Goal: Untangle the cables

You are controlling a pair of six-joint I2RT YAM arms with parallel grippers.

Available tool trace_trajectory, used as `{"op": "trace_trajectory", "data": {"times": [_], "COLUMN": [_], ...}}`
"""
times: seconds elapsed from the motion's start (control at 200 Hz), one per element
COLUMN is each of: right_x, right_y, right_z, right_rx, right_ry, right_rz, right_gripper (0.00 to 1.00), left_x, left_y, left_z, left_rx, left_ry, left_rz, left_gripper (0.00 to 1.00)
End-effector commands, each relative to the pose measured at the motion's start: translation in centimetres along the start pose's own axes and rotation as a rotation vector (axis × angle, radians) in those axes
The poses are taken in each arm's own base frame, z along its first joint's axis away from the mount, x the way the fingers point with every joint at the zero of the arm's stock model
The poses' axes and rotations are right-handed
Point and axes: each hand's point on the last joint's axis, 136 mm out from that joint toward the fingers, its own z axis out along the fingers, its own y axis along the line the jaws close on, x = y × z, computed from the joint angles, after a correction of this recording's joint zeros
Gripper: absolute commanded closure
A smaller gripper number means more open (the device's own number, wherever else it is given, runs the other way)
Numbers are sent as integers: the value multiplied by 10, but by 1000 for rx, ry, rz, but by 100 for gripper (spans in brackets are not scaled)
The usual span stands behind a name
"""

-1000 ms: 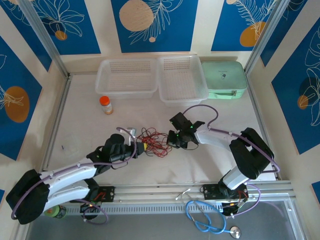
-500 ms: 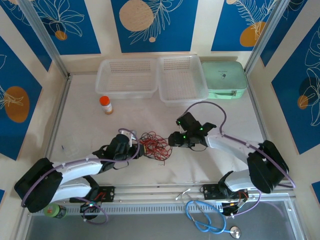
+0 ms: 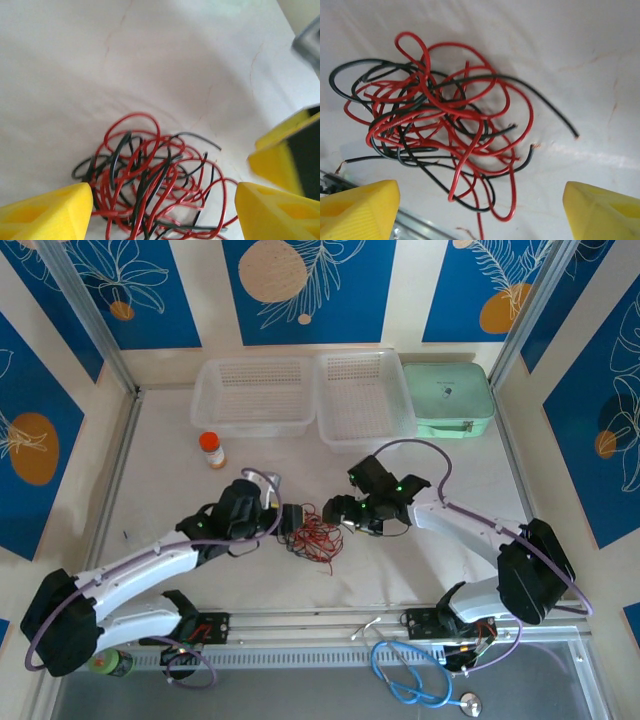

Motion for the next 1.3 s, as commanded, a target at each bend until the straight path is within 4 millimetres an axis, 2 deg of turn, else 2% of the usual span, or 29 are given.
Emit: {"op": "trace_trajectory", "data": {"times": [0.0, 0.175, 0.385, 0.485, 0.565, 0.715, 0.78, 0.9, 1.121, 1.206, 1.296], "right_x": [20, 27, 32, 34, 35, 37, 37, 36, 32, 31, 32], "right_y": [4, -6, -24, -30, -35, -41, -43, -35, -5, 3, 10], "right_z": [3, 9, 9, 10, 11, 14, 16, 19, 24, 29, 37], "right_rx": [-39, -99, -78, -70, -59, -46, -48, -94, -153, -151, -145], "right_ry": [67, 32, 5, 0, -1, 0, 7, 27, 78, 94, 114], "right_rz": [204, 371, 426, 434, 442, 450, 453, 452, 394, 367, 347], "right_gripper": [14, 15, 17, 18, 18, 19, 19, 19, 18, 18, 18], "left_x": [8, 11, 24, 32, 35, 29, 23, 7, -37, -43, -39], "left_y": [22, 21, 24, 29, 27, 22, 22, 16, -2, -5, -1], "left_z": [6, 46, 86, 96, 99, 93, 88, 75, 35, 22, 15], "left_rx": [-137, -136, -118, -121, -103, -88, -101, -103, -89, -79, -82], "left_ry": [130, 285, 405, 446, 451, 408, 385, 314, 100, 44, 19], "left_rz": [108, 183, 250, 262, 259, 248, 242, 221, 156, 122, 84], "left_gripper": [25, 22, 22, 27, 39, 79, 100, 100, 100, 100, 100]}}
